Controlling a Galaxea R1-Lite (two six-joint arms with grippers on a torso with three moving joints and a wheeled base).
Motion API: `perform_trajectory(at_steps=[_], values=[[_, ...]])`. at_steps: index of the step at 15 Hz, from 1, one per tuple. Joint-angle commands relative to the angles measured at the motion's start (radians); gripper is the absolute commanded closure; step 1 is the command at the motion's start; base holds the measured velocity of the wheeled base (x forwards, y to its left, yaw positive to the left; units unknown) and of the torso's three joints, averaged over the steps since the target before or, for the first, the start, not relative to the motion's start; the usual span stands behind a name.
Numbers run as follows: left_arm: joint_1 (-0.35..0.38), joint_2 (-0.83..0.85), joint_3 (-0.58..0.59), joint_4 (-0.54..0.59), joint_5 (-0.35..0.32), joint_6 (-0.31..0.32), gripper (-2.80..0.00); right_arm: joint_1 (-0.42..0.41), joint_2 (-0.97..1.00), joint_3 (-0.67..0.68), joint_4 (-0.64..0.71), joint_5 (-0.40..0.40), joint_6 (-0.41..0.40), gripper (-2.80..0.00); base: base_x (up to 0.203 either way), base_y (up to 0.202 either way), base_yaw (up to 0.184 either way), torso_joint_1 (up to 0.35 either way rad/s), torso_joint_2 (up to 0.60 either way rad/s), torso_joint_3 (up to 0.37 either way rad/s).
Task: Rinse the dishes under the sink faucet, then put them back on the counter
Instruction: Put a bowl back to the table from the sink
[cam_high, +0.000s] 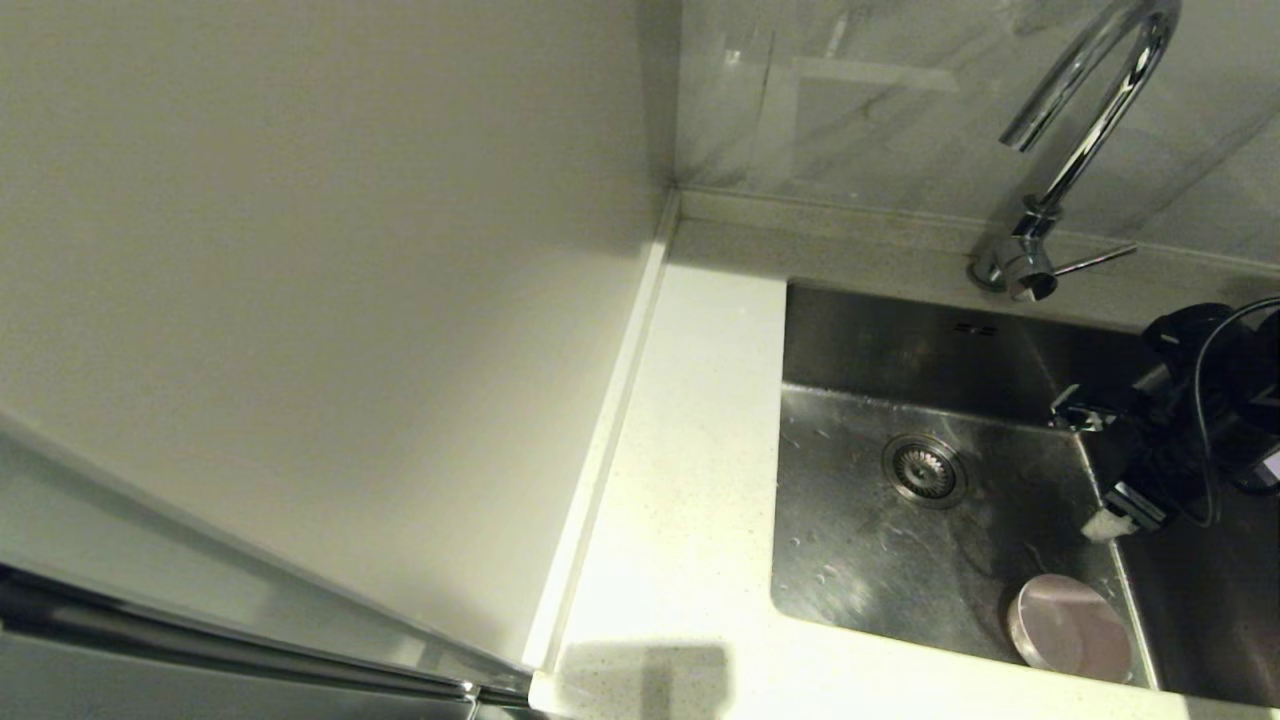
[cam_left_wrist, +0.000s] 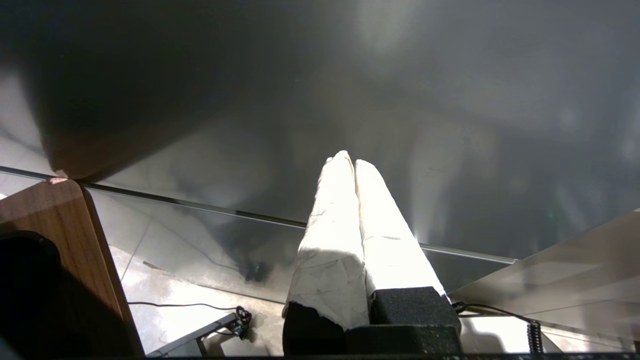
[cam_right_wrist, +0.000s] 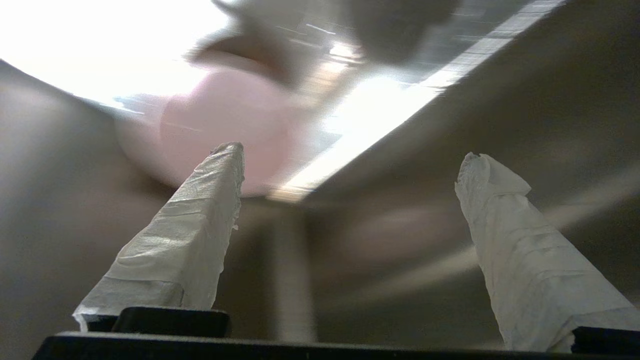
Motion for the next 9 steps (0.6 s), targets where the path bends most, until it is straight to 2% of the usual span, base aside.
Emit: perform_trajectory(at_steps=[1,3,6,9], values=[[0.0,0.0,0.003,0.001,0.0,0.0,0.0,-0.022,0.073,-0.051,-0.023,-0.072,-0.123,-2.8,0.0,0.0,0.0,0.0,0.0,0.0],[0.0,0.0,0.003,0.001,0.0,0.0,0.0,-0.049,0.093,-0.053,-0.026,-0.093,-0.201,-2.8,0.0,0.0,0.0,0.0,0.0,0.0],[-0.001,0.0,0.003,0.001,0.0,0.0,0.0,-0.079,0.127,-0.066,-0.026,-0.126,-0.223,-2.8,0.0,0.0,0.0,0.0,0.0,0.0],[-0.001,0.0,0.003,0.0,0.0,0.0,0.0,-0.116,0.13,-0.062,-0.026,-0.12,-0.315,-2.8,0.0,0.0,0.0,0.0,0.0,0.0]])
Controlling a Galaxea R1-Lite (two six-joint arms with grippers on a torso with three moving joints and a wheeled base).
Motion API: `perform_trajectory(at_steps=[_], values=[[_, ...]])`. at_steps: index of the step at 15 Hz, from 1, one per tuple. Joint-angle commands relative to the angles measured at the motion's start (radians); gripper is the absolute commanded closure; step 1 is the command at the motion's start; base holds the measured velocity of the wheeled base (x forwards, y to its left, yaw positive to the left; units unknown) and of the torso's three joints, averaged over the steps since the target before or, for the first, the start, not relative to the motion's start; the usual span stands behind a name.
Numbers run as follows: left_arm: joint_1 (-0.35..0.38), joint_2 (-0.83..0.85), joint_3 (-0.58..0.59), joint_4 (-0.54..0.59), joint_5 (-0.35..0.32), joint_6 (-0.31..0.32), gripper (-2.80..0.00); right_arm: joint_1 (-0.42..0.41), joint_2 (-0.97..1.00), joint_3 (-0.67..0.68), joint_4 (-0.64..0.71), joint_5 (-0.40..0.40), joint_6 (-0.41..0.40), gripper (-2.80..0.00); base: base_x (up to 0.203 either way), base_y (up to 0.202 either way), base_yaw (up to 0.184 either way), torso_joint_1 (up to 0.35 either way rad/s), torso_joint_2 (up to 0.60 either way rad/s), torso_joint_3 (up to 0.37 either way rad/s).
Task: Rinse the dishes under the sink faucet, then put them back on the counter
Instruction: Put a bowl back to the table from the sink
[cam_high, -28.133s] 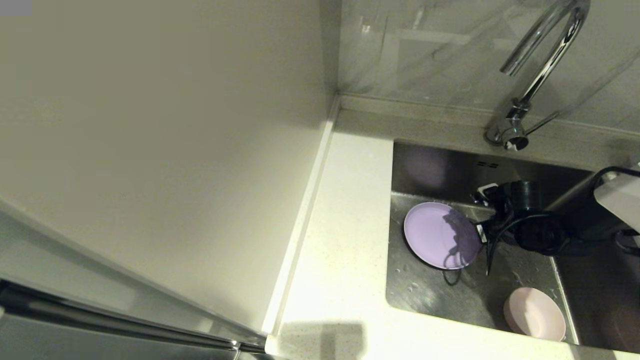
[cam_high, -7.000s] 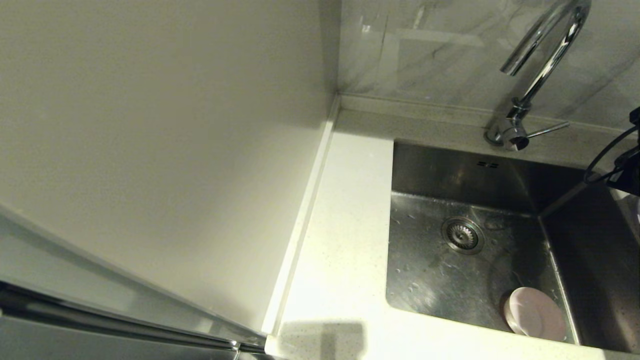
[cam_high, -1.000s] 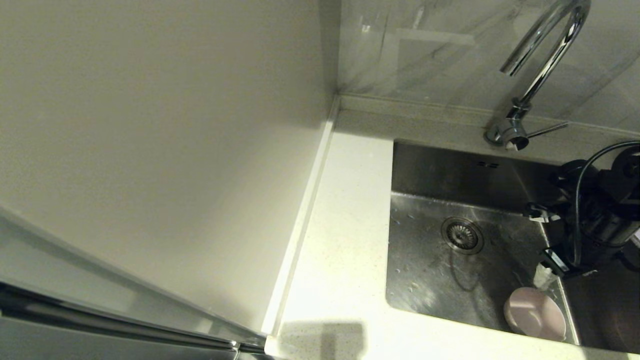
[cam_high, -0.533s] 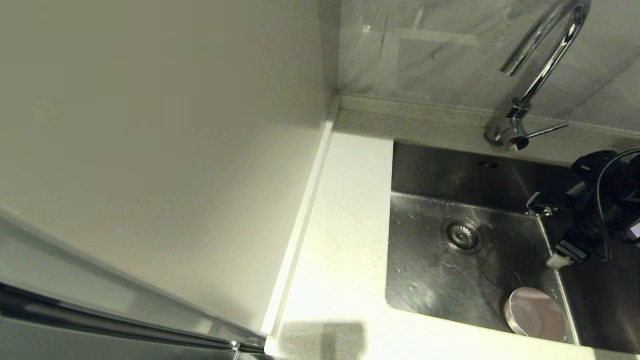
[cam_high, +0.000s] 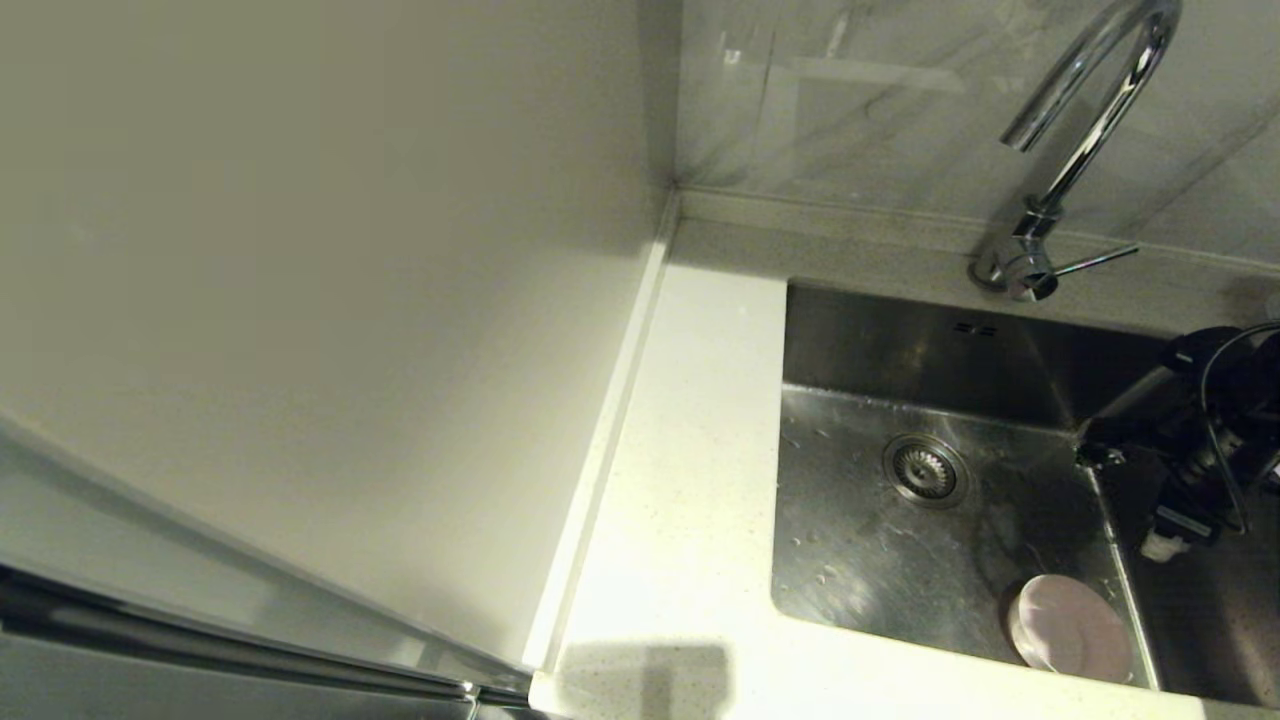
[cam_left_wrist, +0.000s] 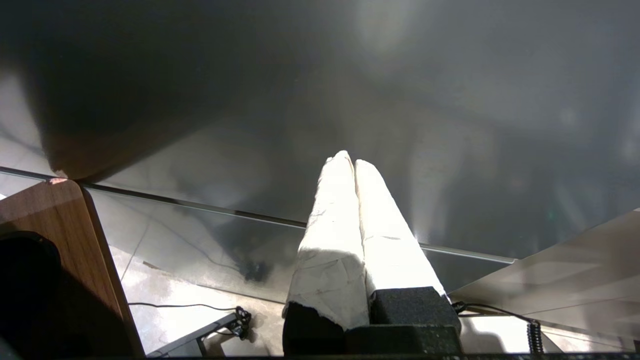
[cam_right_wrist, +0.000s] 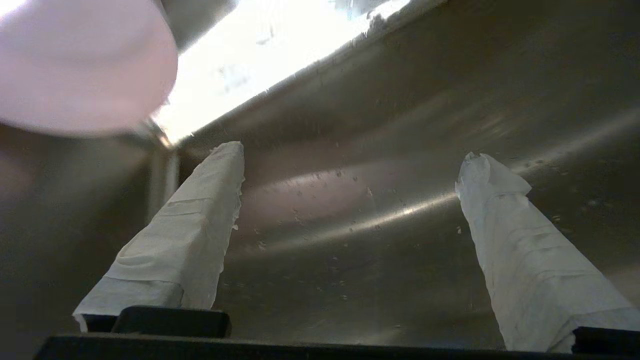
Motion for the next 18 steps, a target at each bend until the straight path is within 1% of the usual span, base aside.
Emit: perform_trajectory(at_steps=[1,3,4,5,8,11,13,15,18], values=[[0.0,0.0,0.003,0.0,0.0,0.0,0.0,-0.028,0.009,0.004,0.004,0.011,-0.054,-2.8,0.0,0.0,0.0,0.0,0.0,0.0],[-0.001,0.0,0.003,-0.001,0.0,0.0,0.0,-0.053,0.011,0.002,0.005,0.108,-0.165,-2.8,0.0,0.0,0.0,0.0,0.0,0.0],[0.0,0.0,0.003,-0.001,0.001,0.0,0.0,-0.062,0.012,0.003,0.005,0.137,-0.225,-2.8,0.0,0.0,0.0,0.0,0.0,0.0],[-0.001,0.0,0.003,-0.001,0.0,0.0,0.0,-0.07,0.011,0.001,0.005,0.152,-0.281,-2.8,0.0,0.0,0.0,0.0,0.0,0.0],[0.0,0.0,0.003,-0.002,0.0,0.0,0.0,-0.072,0.008,0.015,0.026,0.163,-0.348,-2.8,0.0,0.0,0.0,0.0,0.0,0.0],[-0.001,0.0,0.003,-0.001,0.001,0.0,0.0,-0.062,-0.011,0.079,0.064,0.161,-0.364,-2.8,0.0,0.0,0.0,0.0,0.0,0.0],[0.0,0.0,0.003,0.0,0.0,0.0,0.0,-0.052,-0.037,0.144,0.067,0.159,-0.391,-2.8,0.0,0.0,0.0,0.0,0.0,0.0],[0.0,0.0,0.003,0.0,0.0,0.0,0.0,-0.02,-0.046,0.182,0.063,0.159,-0.401,-2.8,0.0,0.0,0.0,0.0,0.0,0.0],[0.0,0.0,0.003,-0.001,0.0,0.0,0.0,0.046,-0.012,0.199,0.038,0.16,-0.376,-2.8,0.0,0.0,0.0,0.0,0.0,0.0]])
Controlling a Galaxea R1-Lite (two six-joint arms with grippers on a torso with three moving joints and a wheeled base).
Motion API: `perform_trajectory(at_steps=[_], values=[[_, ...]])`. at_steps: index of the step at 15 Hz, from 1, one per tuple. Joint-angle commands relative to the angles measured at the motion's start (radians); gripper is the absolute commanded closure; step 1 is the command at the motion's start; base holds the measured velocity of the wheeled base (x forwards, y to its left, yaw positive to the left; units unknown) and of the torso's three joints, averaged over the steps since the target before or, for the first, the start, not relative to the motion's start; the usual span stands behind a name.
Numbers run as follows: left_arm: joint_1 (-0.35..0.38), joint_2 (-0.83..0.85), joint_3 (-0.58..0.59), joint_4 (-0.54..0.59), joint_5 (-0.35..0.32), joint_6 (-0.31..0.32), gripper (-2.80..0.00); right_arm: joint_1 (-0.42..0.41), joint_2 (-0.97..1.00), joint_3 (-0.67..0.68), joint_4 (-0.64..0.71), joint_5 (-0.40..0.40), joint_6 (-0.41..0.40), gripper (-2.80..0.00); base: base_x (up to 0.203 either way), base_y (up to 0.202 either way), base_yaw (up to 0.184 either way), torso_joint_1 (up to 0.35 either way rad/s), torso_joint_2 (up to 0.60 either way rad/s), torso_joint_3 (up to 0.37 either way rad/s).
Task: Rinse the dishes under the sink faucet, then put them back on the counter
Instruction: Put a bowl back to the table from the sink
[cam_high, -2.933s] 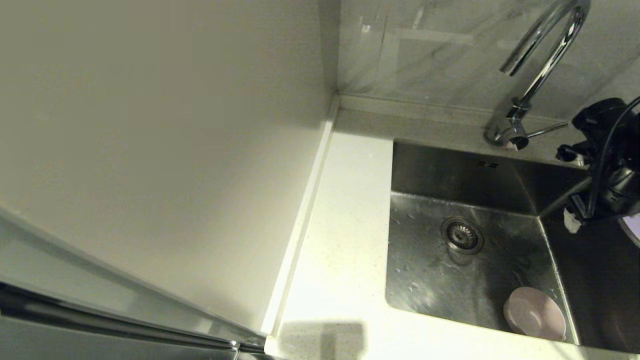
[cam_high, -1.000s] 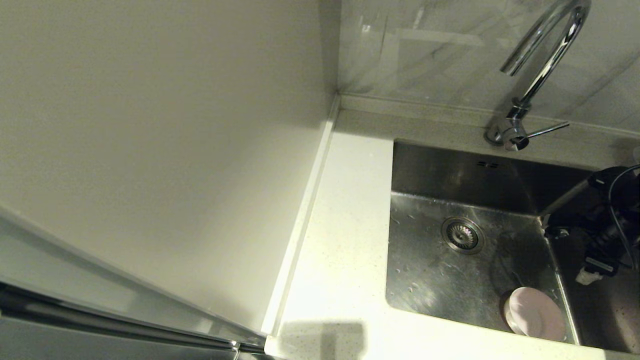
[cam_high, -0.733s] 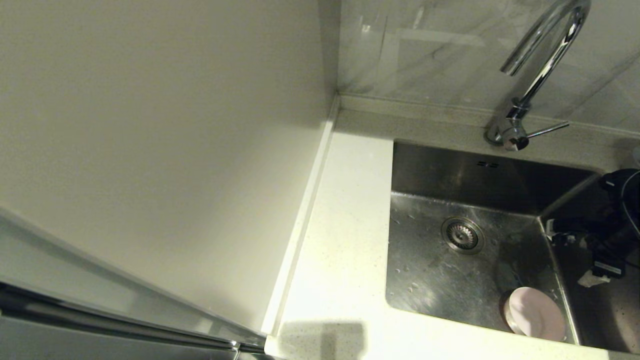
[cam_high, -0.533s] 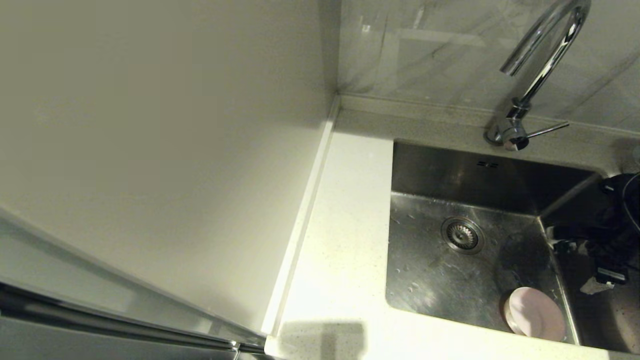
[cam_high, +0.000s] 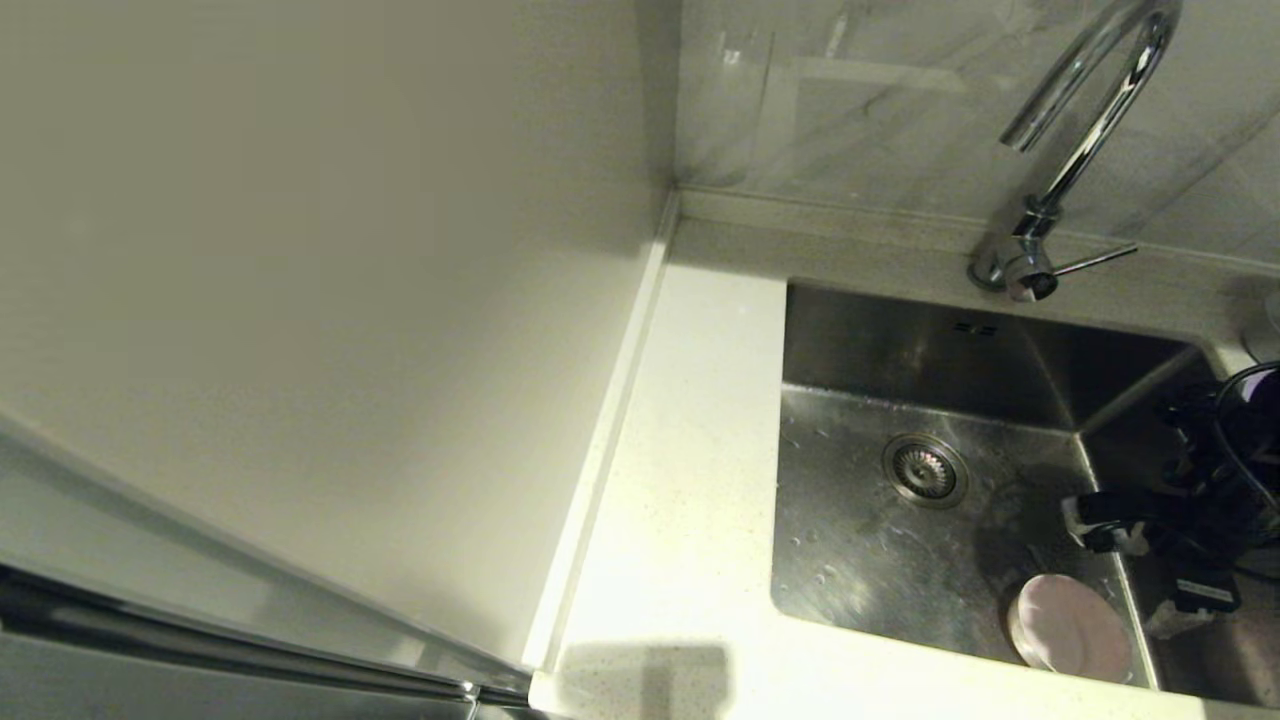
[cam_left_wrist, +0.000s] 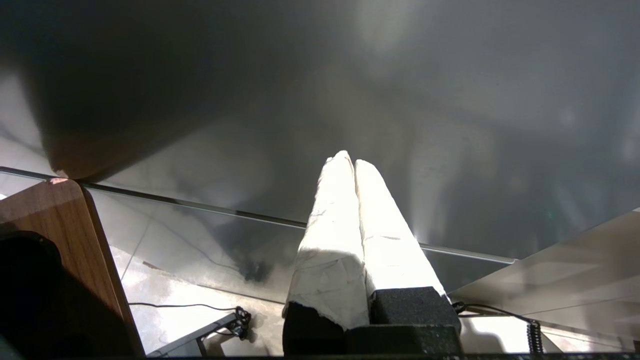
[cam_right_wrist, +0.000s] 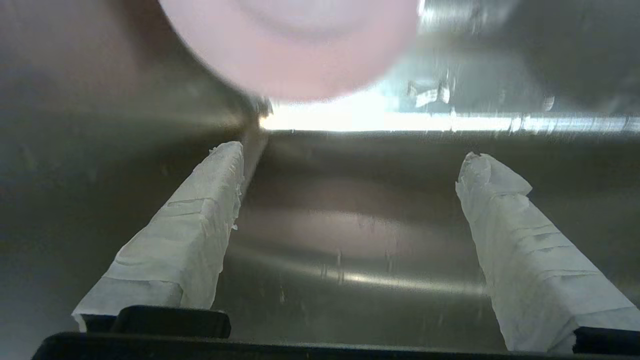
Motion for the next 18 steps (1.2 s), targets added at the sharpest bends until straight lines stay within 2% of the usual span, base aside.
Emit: perform_trajectory(at_steps=[1,3,9,18], values=[[-0.001,0.0,0.003,0.0,0.0,0.0,0.0,0.056,0.033,0.017,-0.037,0.0,0.019,-2.8,0.0,0.0,0.0,0.0,0.0,0.0],[-0.001,0.0,0.003,0.0,0.0,0.0,0.0,0.092,0.061,0.044,-0.096,0.001,0.066,-2.8,0.0,0.0,0.0,0.0,0.0,0.0],[0.001,0.0,0.003,0.0,0.0,0.0,0.0,0.132,0.134,0.039,-0.207,0.001,0.118,-2.8,0.0,0.0,0.0,0.0,0.0,0.0],[-0.001,0.0,0.003,-0.001,0.0,0.0,0.0,0.142,0.171,0.035,-0.287,-0.006,0.13,-2.8,0.0,0.0,0.0,0.0,0.0,0.0]])
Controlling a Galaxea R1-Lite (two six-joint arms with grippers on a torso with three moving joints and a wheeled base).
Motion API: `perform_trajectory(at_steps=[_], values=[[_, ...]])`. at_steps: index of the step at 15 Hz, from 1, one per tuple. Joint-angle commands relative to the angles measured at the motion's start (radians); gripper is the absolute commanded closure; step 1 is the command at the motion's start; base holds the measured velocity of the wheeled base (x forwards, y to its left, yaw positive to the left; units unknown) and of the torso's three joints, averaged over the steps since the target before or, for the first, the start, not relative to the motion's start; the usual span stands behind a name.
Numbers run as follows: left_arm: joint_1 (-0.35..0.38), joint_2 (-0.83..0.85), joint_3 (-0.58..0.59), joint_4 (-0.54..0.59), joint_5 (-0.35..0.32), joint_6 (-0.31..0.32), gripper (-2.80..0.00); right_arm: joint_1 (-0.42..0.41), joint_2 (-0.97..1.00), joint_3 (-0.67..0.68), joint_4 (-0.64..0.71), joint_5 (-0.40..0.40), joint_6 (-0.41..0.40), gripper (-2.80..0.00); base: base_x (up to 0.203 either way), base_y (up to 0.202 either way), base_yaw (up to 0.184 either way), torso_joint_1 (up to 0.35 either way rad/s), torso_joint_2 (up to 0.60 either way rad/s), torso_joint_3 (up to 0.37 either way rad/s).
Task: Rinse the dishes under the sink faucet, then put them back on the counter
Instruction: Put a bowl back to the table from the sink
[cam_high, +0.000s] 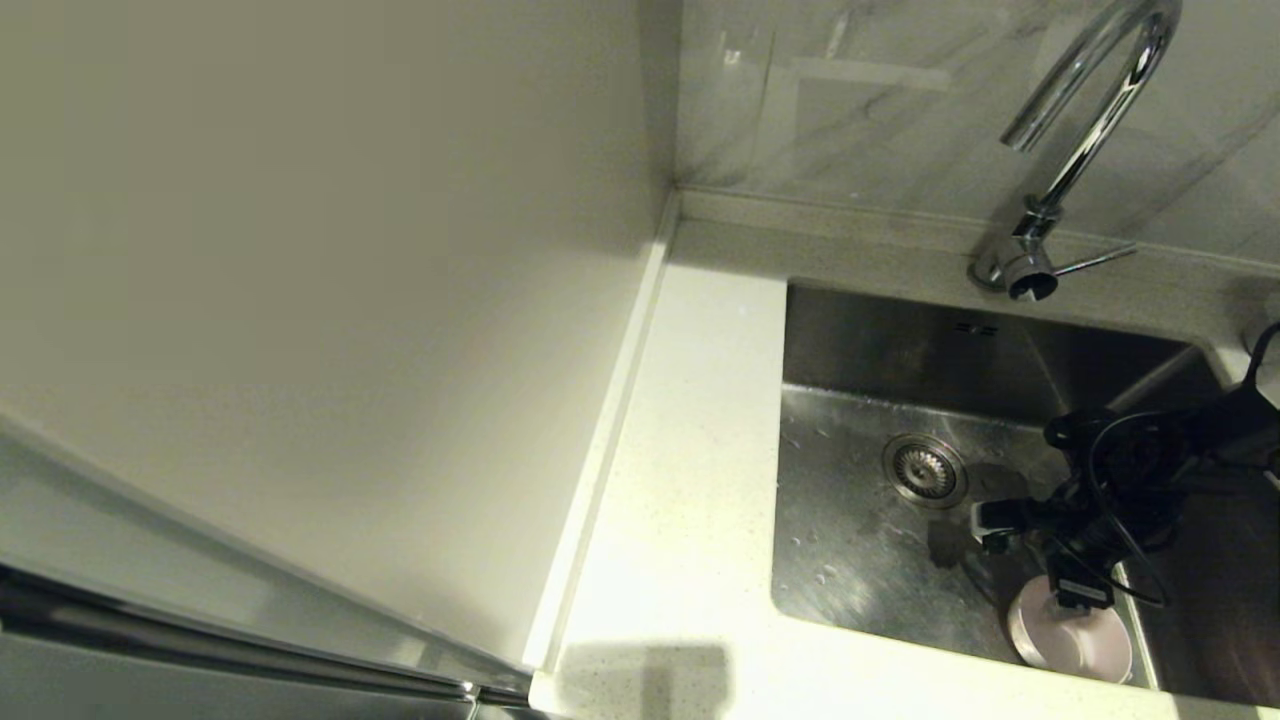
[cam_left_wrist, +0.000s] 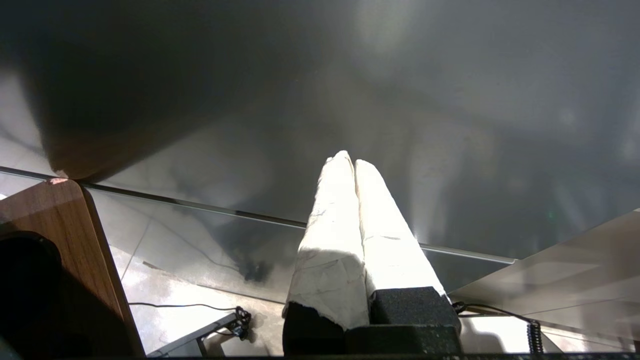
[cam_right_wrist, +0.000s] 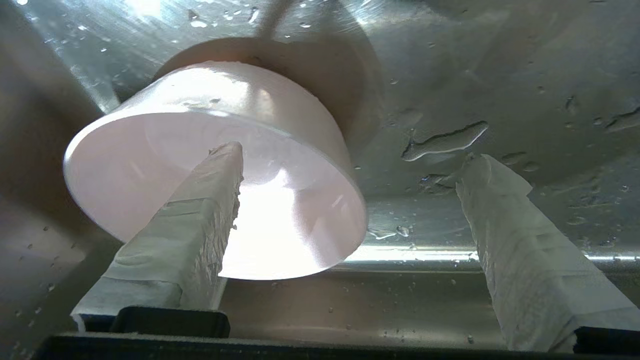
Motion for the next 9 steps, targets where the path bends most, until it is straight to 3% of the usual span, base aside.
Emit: perform_trajectory(at_steps=[1,2,3,9], values=[[0.001,0.0,0.003,0.0,0.0,0.0,0.0,-0.002,0.006,0.0,-0.004,-0.001,-0.008,-2.8,0.0,0.0,0.0,0.0,0.0,0.0],[0.0,0.0,0.003,-0.001,0.0,0.0,0.0,0.0,0.011,0.003,-0.006,-0.001,-0.008,-1.69,0.0,0.0,0.0,0.0,0.0,0.0],[0.0,0.0,0.003,0.0,0.0,0.0,0.0,0.0,0.012,0.005,-0.013,-0.003,0.003,0.0,0.0,0.0,0.0,0.0,0.0,0.0],[0.001,0.0,0.003,0.0,0.0,0.0,0.0,-0.001,0.01,0.007,-0.016,-0.004,0.03,0.0,0.0,0.0,0.0,0.0,0.0,0.0]])
